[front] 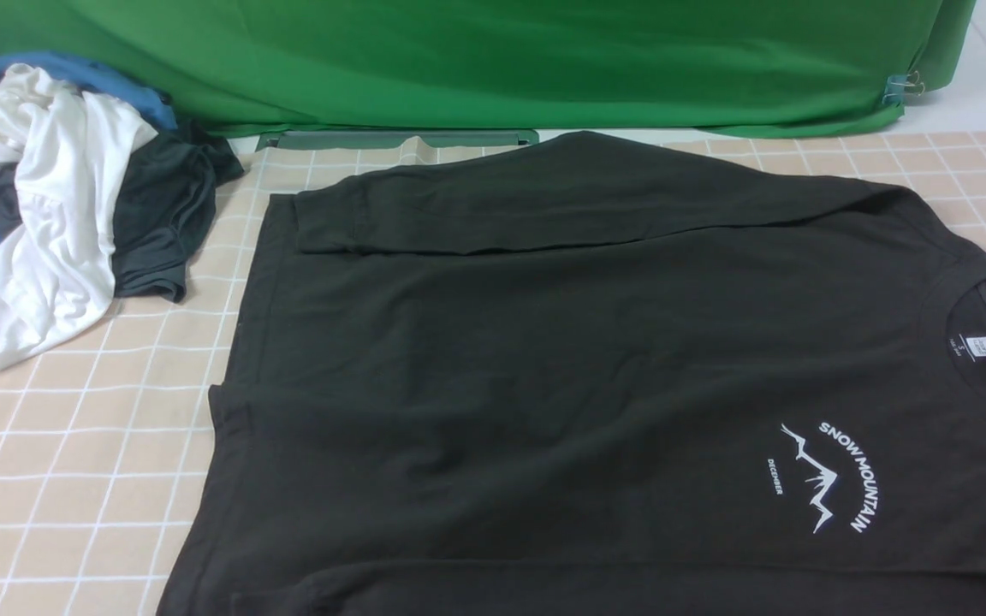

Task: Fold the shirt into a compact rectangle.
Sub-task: 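Grasp the left edge of the dark T-shirt lying flat on the table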

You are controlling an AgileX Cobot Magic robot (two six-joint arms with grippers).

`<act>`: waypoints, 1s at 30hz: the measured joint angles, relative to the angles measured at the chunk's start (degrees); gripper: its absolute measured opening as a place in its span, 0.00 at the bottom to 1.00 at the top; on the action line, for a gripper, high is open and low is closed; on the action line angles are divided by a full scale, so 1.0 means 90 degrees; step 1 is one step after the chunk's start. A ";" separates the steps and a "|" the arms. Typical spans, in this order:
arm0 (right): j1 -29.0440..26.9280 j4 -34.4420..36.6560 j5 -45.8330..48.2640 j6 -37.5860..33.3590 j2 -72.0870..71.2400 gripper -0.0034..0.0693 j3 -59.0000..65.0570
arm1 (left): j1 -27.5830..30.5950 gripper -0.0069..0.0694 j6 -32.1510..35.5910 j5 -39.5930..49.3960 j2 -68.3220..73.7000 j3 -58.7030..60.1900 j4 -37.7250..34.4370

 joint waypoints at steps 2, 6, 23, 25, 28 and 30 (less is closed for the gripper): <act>0.0000 0.0014 0.0000 -0.0033 0.0000 0.38 0.0000 | 0.0000 0.12 0.0556 0.1129 0.0616 -0.0248 -0.0036; 0.0000 0.0014 -0.0404 0.0045 0.0000 0.37 0.0000 | 0.0000 0.12 0.1356 0.2619 0.1957 -0.0293 -0.0327; 0.0000 0.0020 0.5366 -0.1049 0.3438 0.10 -0.4265 | -0.0744 0.11 0.2768 0.3166 0.5412 -0.0286 -0.1407; 0.0000 0.0061 0.5819 -0.1403 0.4203 0.10 -0.4602 | -0.1469 0.11 0.2353 0.2737 0.5636 -0.0286 -0.1237; 0.0000 0.0183 0.5929 -0.1597 0.4550 0.10 -0.4658 | -0.2024 0.12 0.2098 0.2420 0.5786 -0.0286 -0.0903; 0.0000 0.0356 0.5962 -0.1763 0.4773 0.10 -0.4674 | -0.2477 0.14 0.1849 0.2128 0.5977 -0.0286 -0.0490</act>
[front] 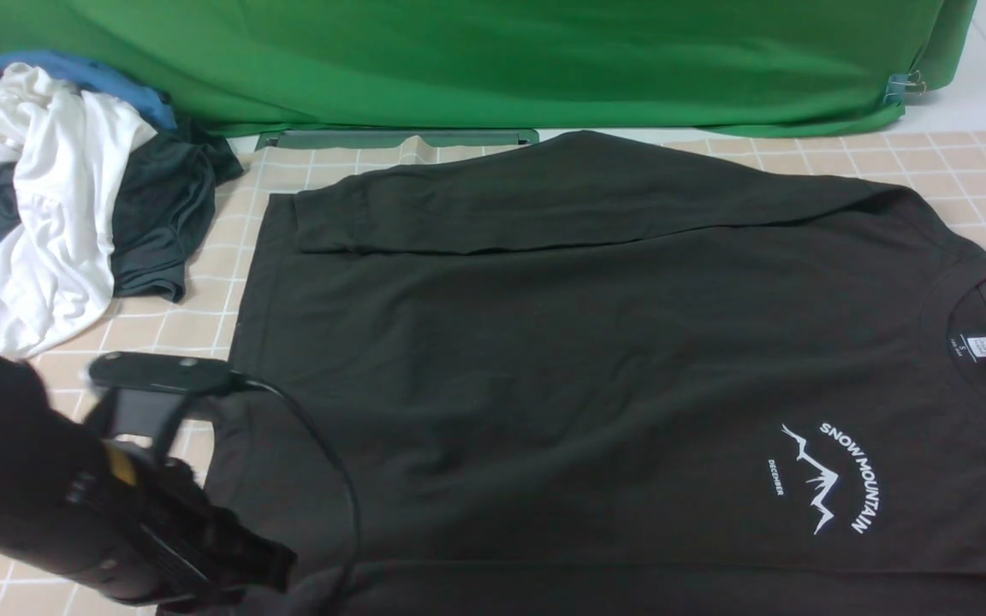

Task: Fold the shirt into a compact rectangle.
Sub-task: 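Grasp the left edge of the dark T-shirt lying flat on the table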

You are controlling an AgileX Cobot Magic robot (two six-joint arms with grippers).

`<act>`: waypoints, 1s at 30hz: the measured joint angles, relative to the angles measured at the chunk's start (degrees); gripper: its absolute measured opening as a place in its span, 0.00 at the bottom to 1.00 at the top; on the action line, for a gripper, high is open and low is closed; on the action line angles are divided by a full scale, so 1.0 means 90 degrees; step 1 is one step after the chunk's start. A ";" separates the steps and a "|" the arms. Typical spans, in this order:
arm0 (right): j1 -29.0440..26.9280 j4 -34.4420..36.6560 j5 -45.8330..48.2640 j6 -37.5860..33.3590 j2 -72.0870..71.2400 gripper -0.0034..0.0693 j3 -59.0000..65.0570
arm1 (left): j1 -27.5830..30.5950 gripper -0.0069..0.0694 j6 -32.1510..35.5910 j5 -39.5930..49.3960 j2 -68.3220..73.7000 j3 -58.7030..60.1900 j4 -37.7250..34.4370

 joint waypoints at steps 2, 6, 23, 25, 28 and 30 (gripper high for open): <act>0.0000 0.0050 -0.0036 -0.0055 0.0041 0.10 0.0000 | -0.0221 0.20 -0.0193 -0.0126 0.0140 0.0000 0.0174; 0.0000 0.0113 -0.0169 -0.0070 0.0041 0.10 0.0000 | -0.0354 0.37 -0.0546 -0.0151 0.0413 0.0000 0.0301; 0.0000 0.0136 -0.0294 -0.0114 0.0041 0.11 0.0000 | -0.0369 0.77 -0.0791 -0.0614 0.1750 -0.0041 0.0202; 0.0000 0.0141 -0.0299 -0.0130 0.0041 0.11 0.0000 | -0.0369 0.66 -0.0785 -0.0531 0.1827 -0.0076 0.0066; 0.0000 0.0141 -0.0319 -0.0139 0.0041 0.11 0.0000 | -0.0369 0.46 -0.0705 -0.0446 0.1846 -0.0099 -0.0124; 0.0000 0.0141 -0.0334 -0.0145 0.0041 0.11 0.0000 | -0.0375 0.26 -0.0646 -0.0362 0.1837 -0.0131 -0.0269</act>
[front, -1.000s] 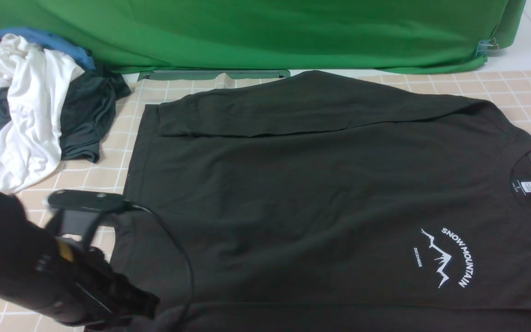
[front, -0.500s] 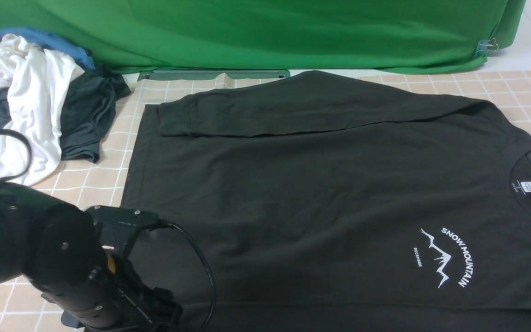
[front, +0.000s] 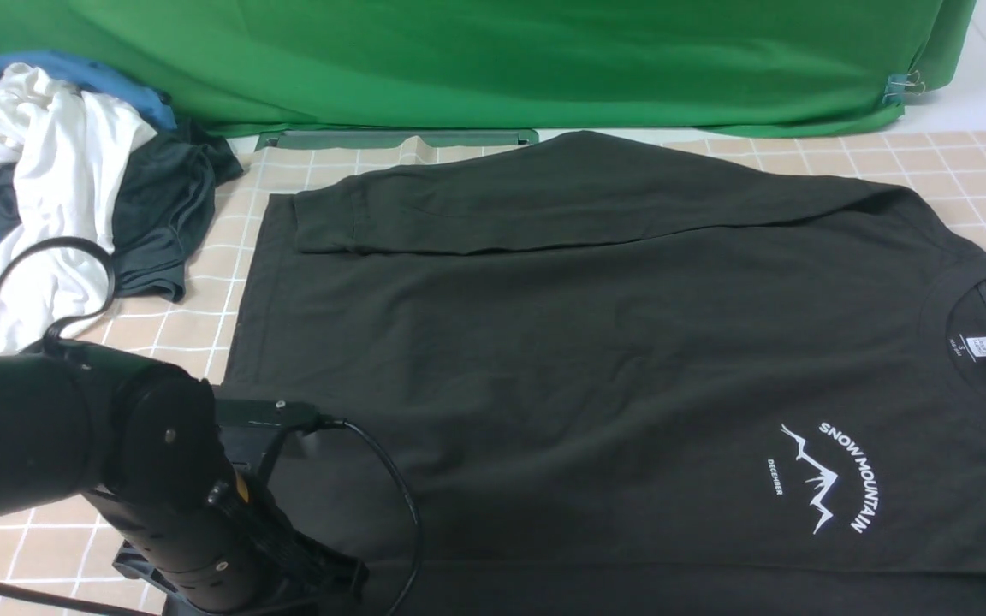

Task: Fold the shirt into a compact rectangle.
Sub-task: 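Grasp the left edge of the dark T-shirt lying flat on the table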

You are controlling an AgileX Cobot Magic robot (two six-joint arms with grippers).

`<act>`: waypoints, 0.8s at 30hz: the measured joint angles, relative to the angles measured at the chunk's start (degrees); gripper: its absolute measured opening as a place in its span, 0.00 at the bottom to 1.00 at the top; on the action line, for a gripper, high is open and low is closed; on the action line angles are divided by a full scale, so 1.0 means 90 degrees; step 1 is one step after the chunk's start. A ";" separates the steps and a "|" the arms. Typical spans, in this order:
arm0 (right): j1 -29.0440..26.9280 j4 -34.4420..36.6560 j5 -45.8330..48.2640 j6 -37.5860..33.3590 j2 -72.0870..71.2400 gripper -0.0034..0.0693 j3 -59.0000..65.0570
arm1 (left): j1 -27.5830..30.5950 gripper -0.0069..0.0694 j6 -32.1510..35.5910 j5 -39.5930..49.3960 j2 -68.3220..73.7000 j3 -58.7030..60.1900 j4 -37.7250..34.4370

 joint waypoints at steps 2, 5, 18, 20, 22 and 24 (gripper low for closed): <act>0.0000 0.0000 -0.0006 0.0000 0.0000 0.11 0.0000 | 0.0000 0.17 0.0060 0.0089 -0.0087 -0.0012 -0.0008; 0.0000 0.0000 -0.0006 0.0000 0.0000 0.11 0.0000 | 0.0000 0.16 0.0097 0.0511 -0.0343 -0.0063 -0.0097; 0.0000 0.0000 -0.0026 -0.0041 0.0000 0.13 0.0000 | 0.0000 0.16 -0.0198 0.2249 -0.1449 -0.1361 -0.0289; 0.0000 0.0000 -0.0032 -0.0048 0.0000 0.13 0.0000 | 0.0000 0.16 -0.0198 0.2346 -0.1449 -0.1391 -0.0270; 0.0000 0.0000 -0.0038 -0.0048 0.0000 0.13 0.0000 | 0.0000 0.16 -0.0198 0.2394 -0.1449 -0.1354 -0.0244; 0.0000 0.0007 -0.0038 -0.0048 0.0000 0.13 0.0000 | 0.0000 0.16 -0.0198 0.2386 -0.1449 -0.1230 -0.0239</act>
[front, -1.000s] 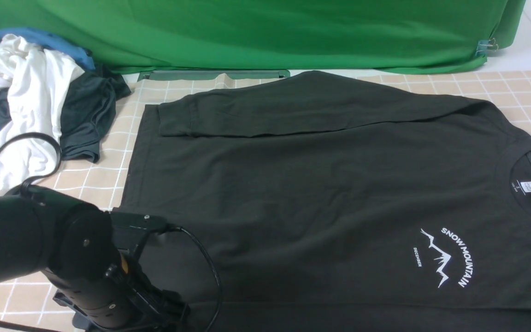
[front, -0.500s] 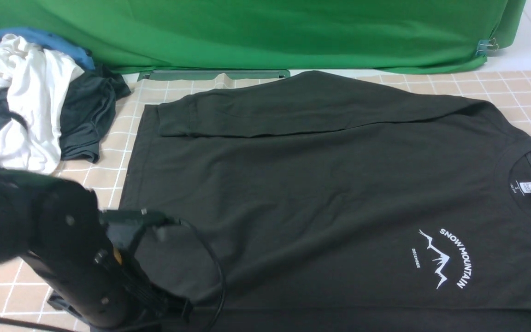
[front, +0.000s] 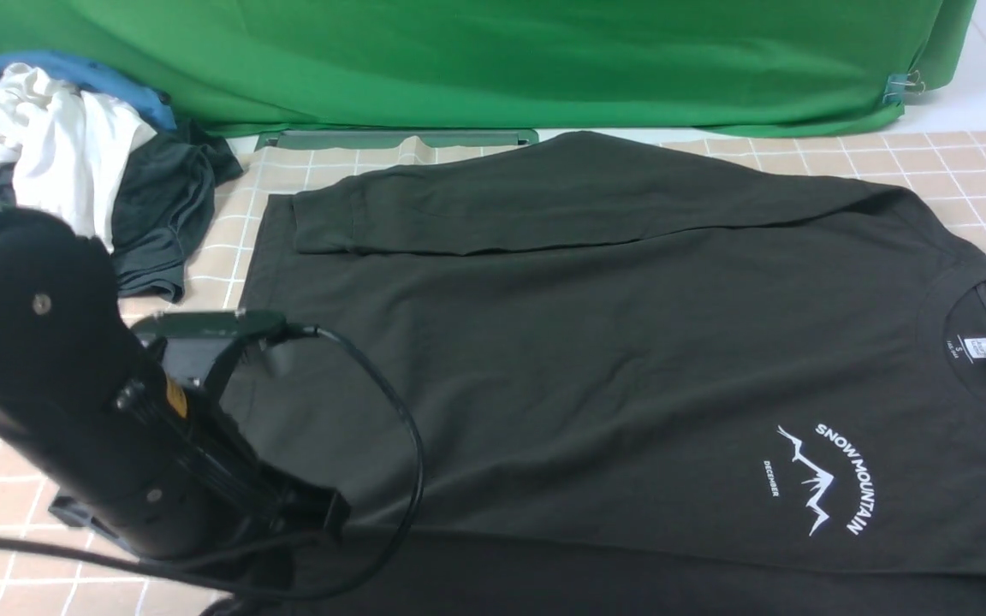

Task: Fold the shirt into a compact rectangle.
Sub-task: 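Grasp the left edge of the dark T-shirt lying flat on the table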

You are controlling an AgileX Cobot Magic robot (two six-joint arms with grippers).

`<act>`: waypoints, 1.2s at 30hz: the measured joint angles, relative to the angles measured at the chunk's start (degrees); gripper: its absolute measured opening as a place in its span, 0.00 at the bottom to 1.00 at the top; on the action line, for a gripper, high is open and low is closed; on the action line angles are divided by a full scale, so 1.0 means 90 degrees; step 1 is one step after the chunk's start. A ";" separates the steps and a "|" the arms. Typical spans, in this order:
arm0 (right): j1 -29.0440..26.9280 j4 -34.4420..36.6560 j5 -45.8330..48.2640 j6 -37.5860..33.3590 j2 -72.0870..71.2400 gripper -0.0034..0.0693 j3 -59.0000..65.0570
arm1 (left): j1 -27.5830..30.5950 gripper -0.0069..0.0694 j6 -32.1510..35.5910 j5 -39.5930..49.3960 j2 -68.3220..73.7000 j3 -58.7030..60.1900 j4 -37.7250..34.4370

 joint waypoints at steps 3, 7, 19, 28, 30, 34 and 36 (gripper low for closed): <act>0.0000 0.0000 -0.0007 0.0000 0.0000 0.14 0.0000 | 0.0000 0.16 -0.0100 -0.0182 0.0000 0.0502 -0.0110; 0.0000 0.0013 -0.0028 0.0000 0.0000 0.14 0.0000 | 0.0000 0.16 -0.0086 -0.0773 0.0000 0.0946 -0.0344; 0.0000 0.0130 -0.0063 0.0000 0.0000 0.14 0.0000 | 0.0000 0.52 0.0602 -0.1330 0.0000 0.0700 -0.0471; 0.0000 0.0132 -0.0063 0.0000 0.0000 0.15 0.0000 | 0.0026 0.60 -0.1451 0.0356 0.0000 0.0292 0.2180; 0.0000 0.0132 -0.0063 0.0000 0.0000 0.16 0.0000 | 0.0147 0.51 -0.1750 0.0527 -0.0032 0.0386 0.2172; 0.0000 0.0147 -0.0063 0.0000 0.0000 0.17 0.0000 | 0.0334 0.35 -0.1328 -0.0199 -0.0054 0.0986 0.1084; 0.0000 0.0159 -0.0063 0.0000 0.0000 0.17 0.0000 | 0.0366 0.28 -0.1178 -0.0814 -0.0060 0.1443 0.0711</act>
